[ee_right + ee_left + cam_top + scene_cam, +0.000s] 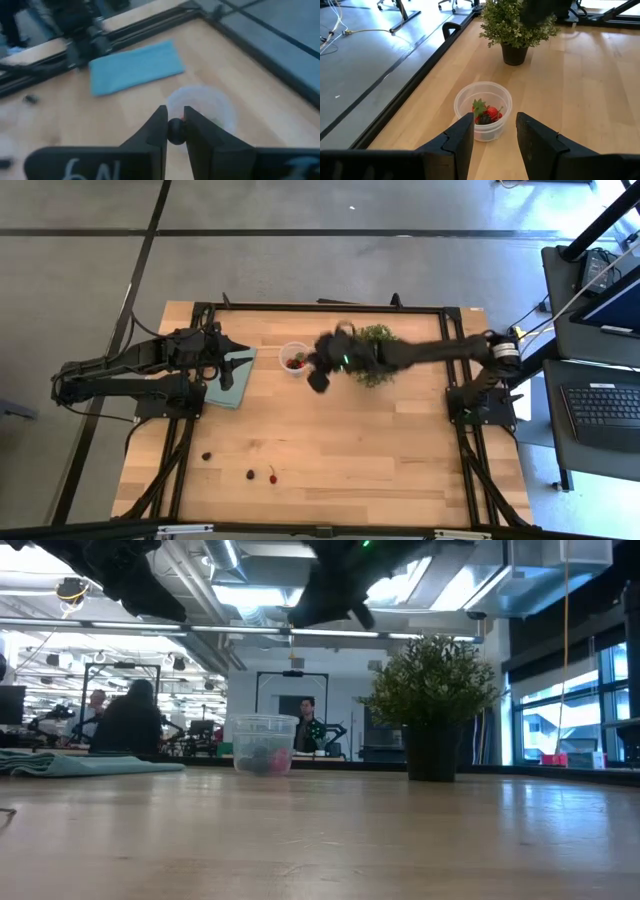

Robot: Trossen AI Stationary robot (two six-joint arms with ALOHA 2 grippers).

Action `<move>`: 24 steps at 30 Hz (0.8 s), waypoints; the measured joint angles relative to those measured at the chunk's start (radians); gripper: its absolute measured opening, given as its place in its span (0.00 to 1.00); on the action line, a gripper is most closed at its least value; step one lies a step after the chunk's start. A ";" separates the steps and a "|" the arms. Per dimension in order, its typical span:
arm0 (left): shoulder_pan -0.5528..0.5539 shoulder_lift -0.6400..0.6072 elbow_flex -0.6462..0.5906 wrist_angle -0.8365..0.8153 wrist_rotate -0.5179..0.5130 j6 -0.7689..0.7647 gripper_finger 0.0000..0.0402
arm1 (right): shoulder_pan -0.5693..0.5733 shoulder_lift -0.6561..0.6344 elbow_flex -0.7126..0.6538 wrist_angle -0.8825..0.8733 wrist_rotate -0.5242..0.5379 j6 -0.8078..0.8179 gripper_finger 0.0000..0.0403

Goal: Pick and placing Produce into tupperware
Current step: Put the blueberry into the transparent container

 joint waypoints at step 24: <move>0.000 0.000 0.000 -0.004 0.000 0.007 0.35 | -0.165 0.471 0.465 -0.326 -0.225 -0.002 0.13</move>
